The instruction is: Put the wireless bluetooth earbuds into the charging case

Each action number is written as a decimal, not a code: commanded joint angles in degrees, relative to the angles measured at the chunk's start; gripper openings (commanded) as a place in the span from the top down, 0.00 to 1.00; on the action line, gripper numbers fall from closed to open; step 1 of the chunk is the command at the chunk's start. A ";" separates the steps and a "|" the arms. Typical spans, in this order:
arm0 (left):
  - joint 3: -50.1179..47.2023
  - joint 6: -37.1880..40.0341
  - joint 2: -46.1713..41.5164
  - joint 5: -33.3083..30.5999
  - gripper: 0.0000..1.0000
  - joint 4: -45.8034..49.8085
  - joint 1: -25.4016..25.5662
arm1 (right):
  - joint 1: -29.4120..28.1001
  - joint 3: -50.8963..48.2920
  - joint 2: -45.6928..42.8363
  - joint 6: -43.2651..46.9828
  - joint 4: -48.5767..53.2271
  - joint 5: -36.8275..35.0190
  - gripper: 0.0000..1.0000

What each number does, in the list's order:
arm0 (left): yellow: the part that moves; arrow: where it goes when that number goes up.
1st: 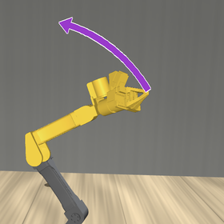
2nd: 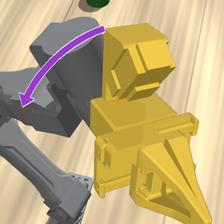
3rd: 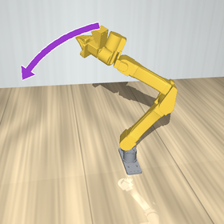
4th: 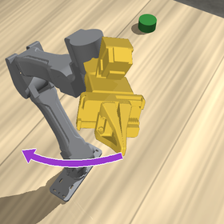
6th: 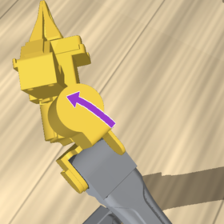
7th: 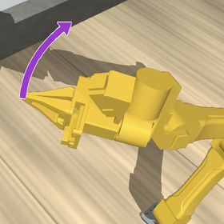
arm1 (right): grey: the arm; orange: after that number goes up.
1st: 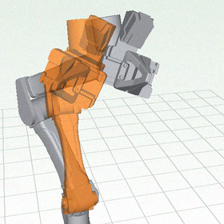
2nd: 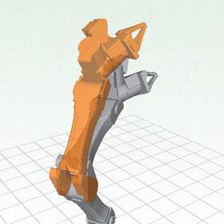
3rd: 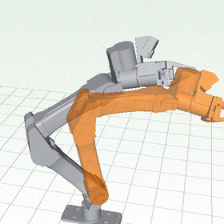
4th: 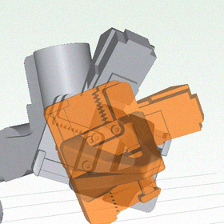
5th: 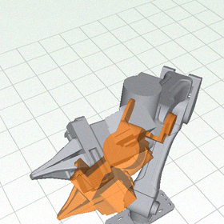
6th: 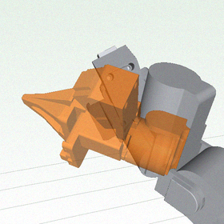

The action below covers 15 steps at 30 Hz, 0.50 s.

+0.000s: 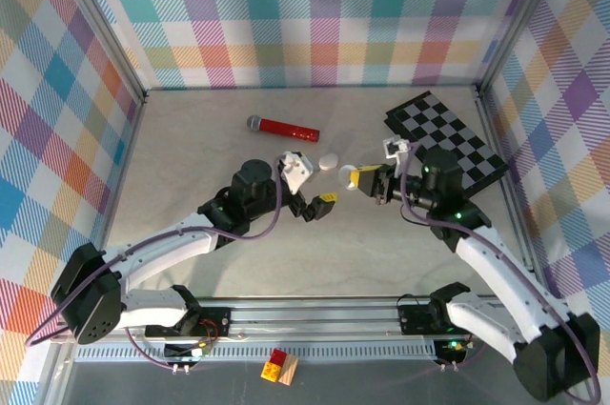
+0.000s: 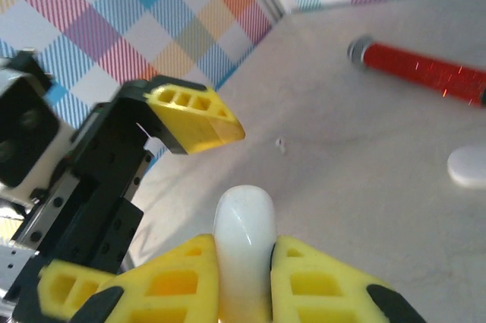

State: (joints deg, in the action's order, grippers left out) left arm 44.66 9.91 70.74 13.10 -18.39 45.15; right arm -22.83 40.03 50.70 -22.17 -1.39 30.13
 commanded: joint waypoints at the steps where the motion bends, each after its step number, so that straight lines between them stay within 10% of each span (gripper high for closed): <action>1: -0.18 -11.82 -1.21 7.83 0.00 -10.67 -1.46 | 0.43 -1.48 -4.04 0.28 -9.14 -1.88 1.00; 15: 4.02 -22.29 3.08 33.15 0.24 -22.13 -1.73 | 0.91 0.51 -4.23 2.57 -19.68 19.00 1.00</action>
State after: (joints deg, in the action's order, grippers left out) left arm 47.33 -10.04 73.45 38.20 -35.18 43.72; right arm -22.13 38.63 46.02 -21.50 -17.47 41.89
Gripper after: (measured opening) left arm 0.767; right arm 0.149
